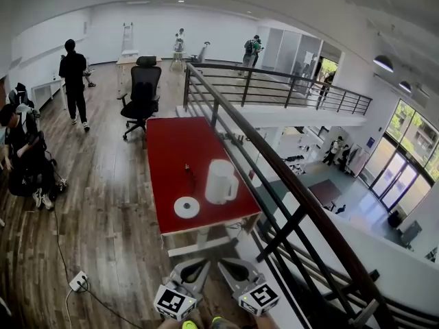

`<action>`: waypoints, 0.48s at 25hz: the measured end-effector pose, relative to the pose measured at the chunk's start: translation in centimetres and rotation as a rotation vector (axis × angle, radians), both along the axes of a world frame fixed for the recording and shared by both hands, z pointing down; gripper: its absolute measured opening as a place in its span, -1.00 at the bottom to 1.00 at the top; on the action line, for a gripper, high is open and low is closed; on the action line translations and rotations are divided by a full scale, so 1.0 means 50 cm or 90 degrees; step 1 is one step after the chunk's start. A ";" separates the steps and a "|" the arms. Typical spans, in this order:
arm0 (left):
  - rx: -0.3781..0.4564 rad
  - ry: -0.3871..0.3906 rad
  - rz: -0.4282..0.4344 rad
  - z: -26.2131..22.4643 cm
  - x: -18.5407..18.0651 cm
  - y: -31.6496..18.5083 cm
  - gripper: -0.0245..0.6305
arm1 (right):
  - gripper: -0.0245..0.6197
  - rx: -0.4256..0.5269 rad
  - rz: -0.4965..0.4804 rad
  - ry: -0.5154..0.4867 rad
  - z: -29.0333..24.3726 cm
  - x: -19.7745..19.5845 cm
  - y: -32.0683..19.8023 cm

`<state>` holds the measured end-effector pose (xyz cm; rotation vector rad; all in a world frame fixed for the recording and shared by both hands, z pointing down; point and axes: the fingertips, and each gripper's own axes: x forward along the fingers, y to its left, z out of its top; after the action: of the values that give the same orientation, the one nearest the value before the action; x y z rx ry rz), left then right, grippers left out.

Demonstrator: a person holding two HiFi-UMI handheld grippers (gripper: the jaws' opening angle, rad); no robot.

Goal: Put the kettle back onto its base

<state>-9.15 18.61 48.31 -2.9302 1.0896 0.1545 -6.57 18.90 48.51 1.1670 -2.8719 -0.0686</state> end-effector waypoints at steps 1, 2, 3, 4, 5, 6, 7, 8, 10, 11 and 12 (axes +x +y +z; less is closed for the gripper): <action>-0.002 -0.002 0.001 0.002 0.000 0.000 -0.95 | -0.90 0.001 -0.001 0.001 -0.001 -0.002 0.000; -0.006 -0.002 0.003 0.004 0.002 -0.001 -0.95 | -0.90 0.001 -0.002 0.002 -0.001 -0.003 0.000; -0.010 -0.002 0.003 0.005 0.003 -0.003 -0.95 | -0.89 0.000 -0.003 0.002 -0.001 -0.002 -0.001; -0.013 -0.003 0.002 0.006 0.005 -0.006 -0.95 | -0.89 -0.001 -0.003 0.003 0.000 -0.001 -0.004; -0.012 -0.004 0.003 0.007 0.007 -0.011 -0.95 | -0.89 -0.003 -0.003 0.003 0.001 0.002 -0.009; -0.011 -0.006 0.004 0.008 0.010 -0.016 -0.95 | -0.89 -0.005 -0.002 0.004 0.001 0.004 -0.014; -0.012 -0.007 0.005 0.007 0.014 -0.022 -0.95 | -0.89 -0.007 -0.001 0.004 0.000 0.008 -0.020; -0.013 -0.007 0.005 0.005 0.018 -0.029 -0.95 | -0.89 -0.006 -0.001 0.005 -0.002 0.010 -0.026; -0.016 -0.004 0.005 0.000 0.028 -0.040 -0.95 | -0.89 -0.003 -0.006 0.006 -0.006 0.017 -0.036; -0.017 -0.003 0.004 -0.004 0.033 -0.043 -0.95 | -0.89 -0.003 -0.008 0.006 -0.007 0.021 -0.040; -0.016 -0.002 0.002 -0.008 0.037 -0.046 -0.95 | -0.89 -0.003 -0.009 0.006 -0.008 0.026 -0.045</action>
<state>-7.29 16.29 47.93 -2.9532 1.0946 0.1371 -5.28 16.66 48.11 1.1414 -2.8711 -0.0665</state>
